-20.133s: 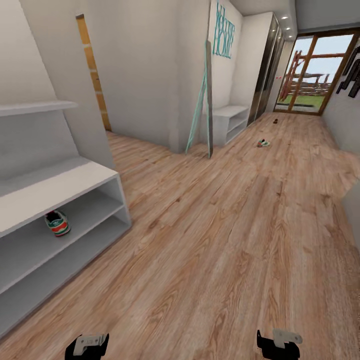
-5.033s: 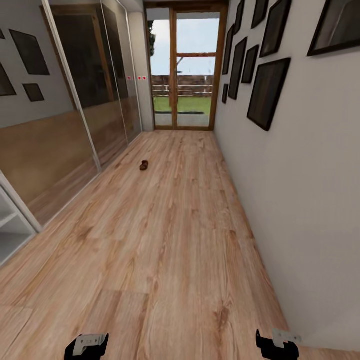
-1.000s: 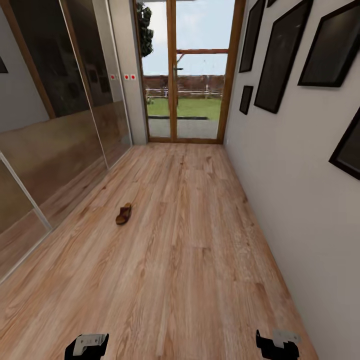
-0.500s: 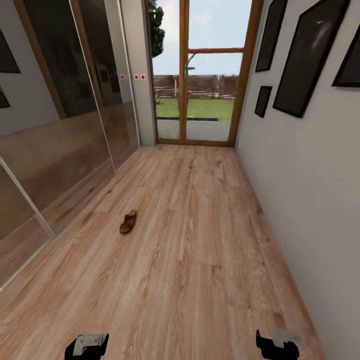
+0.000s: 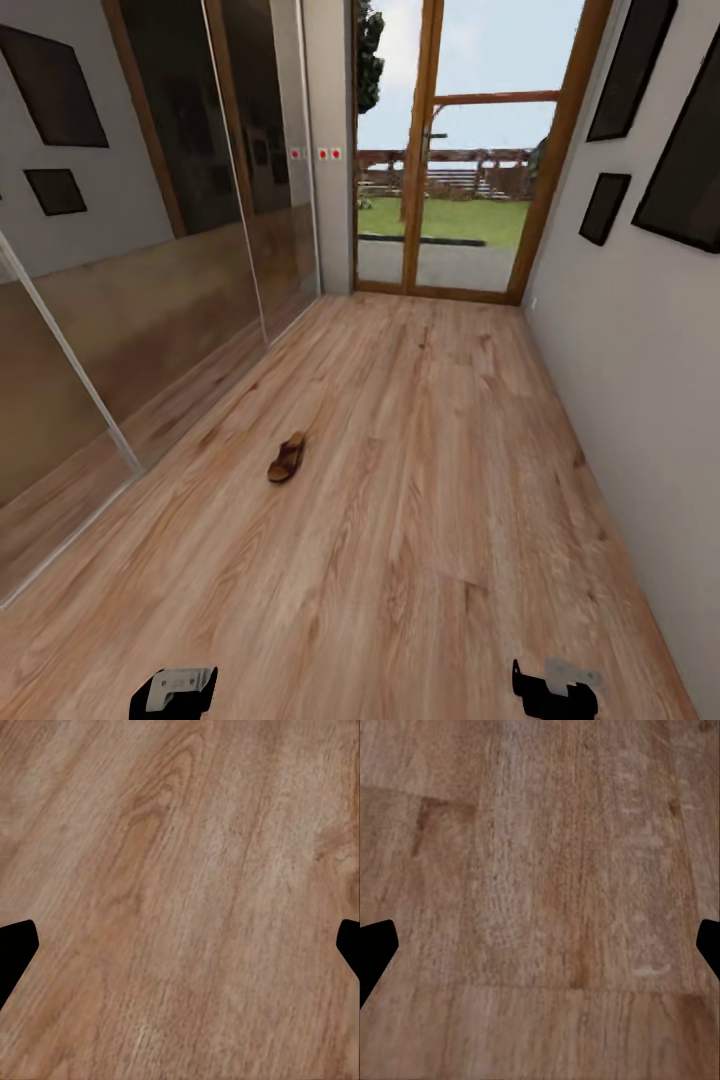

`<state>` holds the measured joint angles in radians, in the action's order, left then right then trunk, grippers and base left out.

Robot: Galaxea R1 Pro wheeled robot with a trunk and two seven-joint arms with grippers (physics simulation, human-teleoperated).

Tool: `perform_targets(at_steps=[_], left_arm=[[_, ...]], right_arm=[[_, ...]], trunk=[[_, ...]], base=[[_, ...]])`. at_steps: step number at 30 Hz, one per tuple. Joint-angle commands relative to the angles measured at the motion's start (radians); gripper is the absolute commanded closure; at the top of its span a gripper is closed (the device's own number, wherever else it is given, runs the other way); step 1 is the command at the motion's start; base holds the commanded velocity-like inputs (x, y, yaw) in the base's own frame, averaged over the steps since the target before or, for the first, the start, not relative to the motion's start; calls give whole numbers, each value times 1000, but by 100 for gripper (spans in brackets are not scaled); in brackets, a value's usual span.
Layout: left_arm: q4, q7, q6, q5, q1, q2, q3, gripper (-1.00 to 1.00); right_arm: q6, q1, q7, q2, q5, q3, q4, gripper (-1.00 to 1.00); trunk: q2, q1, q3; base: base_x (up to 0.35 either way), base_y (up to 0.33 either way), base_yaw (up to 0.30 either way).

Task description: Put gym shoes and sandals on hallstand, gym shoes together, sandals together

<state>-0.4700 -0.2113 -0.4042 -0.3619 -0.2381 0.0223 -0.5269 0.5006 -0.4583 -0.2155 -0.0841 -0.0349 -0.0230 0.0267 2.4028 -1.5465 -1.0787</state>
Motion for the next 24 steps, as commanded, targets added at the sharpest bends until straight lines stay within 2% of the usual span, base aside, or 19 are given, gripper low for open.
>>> perform_targets(at_steps=[1, 9, 24], left_arm=[[1, -8, -4, -6, -1, -1, -8, -100], [1, -8, -4, -6, -1, -1, -8, -100], [1, -8, -4, -6, -1, -1, -8, -100]], right_arm=[[4, 0, 1, 0, -3, -2, -1, -100], [4, 0, 1, 0, -4, -2, -1, -100], [5, 0, 2, -2, -1, -2, -1, -100]], trunk=[[0, 0, -1], [0, 0, -1], [0, 0, -1]], base=[[339, 0, 146], [339, 0, 64], [339, 0, 8]])
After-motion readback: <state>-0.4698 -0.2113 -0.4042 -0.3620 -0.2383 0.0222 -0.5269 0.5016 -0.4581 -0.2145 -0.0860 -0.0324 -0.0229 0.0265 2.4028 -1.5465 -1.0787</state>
